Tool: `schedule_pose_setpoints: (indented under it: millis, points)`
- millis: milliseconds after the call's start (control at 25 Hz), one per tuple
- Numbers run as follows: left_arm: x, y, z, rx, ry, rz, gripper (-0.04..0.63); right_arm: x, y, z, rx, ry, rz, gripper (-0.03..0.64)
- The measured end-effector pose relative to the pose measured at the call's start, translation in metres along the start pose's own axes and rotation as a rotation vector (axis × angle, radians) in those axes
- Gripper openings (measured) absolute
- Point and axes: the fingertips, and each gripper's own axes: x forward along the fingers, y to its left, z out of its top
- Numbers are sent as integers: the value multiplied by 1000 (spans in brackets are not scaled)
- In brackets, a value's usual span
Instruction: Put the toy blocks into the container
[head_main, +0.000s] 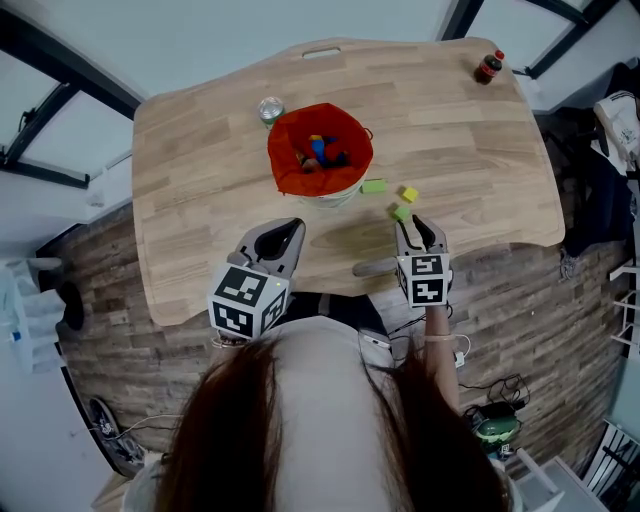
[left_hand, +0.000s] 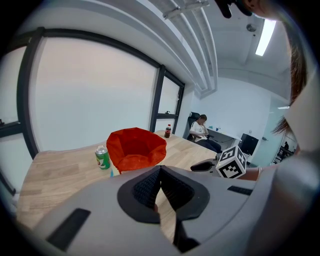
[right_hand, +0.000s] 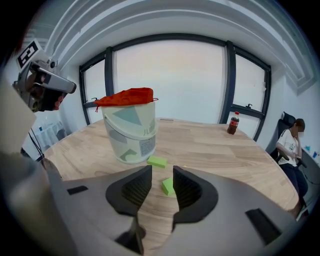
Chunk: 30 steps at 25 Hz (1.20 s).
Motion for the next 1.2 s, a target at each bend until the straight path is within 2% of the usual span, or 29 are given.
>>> schedule_pose_setpoints:
  millis: [1200]
  points:
    - [40, 3, 8, -8, 71, 35, 9, 60, -19, -39, -66, 142, 131, 184]
